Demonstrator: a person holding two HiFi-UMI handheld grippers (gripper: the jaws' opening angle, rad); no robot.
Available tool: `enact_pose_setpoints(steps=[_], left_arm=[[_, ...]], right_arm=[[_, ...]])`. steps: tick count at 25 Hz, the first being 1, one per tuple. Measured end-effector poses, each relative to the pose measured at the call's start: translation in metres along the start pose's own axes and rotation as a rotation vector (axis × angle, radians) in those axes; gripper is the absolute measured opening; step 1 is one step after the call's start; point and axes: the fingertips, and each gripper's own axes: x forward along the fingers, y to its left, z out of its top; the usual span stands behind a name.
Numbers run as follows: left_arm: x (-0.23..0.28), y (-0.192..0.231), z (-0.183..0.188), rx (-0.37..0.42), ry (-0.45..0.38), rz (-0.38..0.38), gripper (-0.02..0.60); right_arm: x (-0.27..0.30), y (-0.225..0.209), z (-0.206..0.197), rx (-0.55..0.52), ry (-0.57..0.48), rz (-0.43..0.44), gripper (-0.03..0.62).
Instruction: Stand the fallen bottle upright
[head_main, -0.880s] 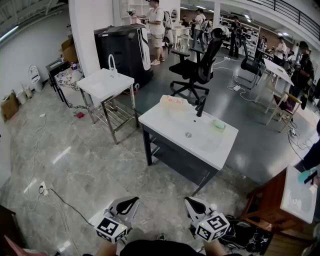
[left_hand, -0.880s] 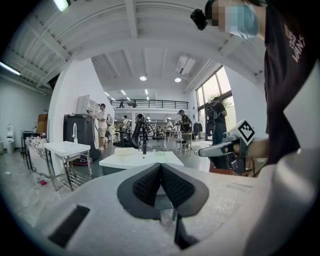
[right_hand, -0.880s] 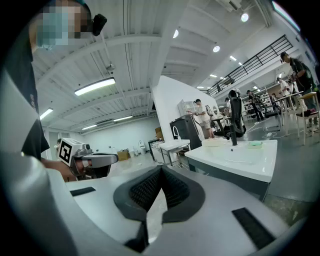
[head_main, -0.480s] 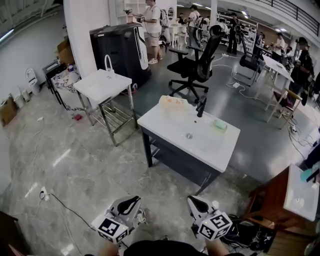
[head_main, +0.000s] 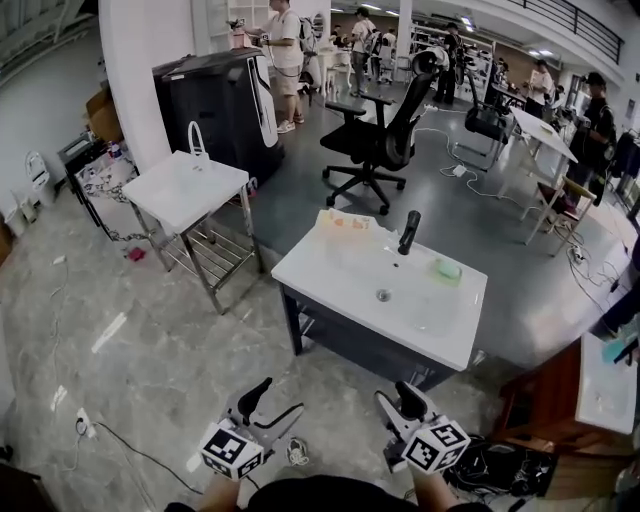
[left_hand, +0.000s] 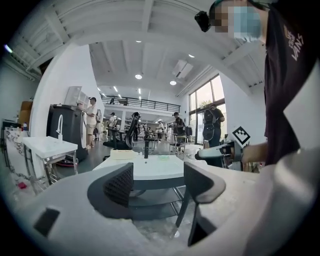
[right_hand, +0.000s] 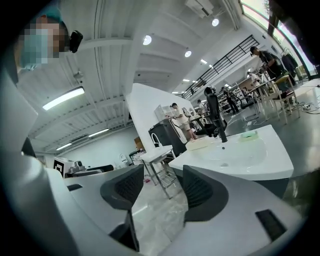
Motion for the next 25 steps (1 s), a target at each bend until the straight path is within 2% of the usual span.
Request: enact_pose_setpoints(steps=[6,13,20,25], left_arm=[[0.022,0.067,0.018,0.032,0.018,-0.086,0.324],[0.049,0.123,0.018,0.011,0.025,-0.158,0.328],[0.081,0.146,0.007,-0.026,0.048,-0.209,0.328],[0.109,0.178,0.011,-0.015,0.058,-0.194,0.328]], right_arm=[[0.056,0.001,0.021,0.049,-0.075,-0.089,0.254],[0.097,-0.001,0.03,0.079,-0.118,-0.179,0.276],[0.129,-0.024,0.035,0.136,-0.113,-0.205,0.275],[0.165,-0.054,0.048,0.19,-0.124,-0.2,0.267]])
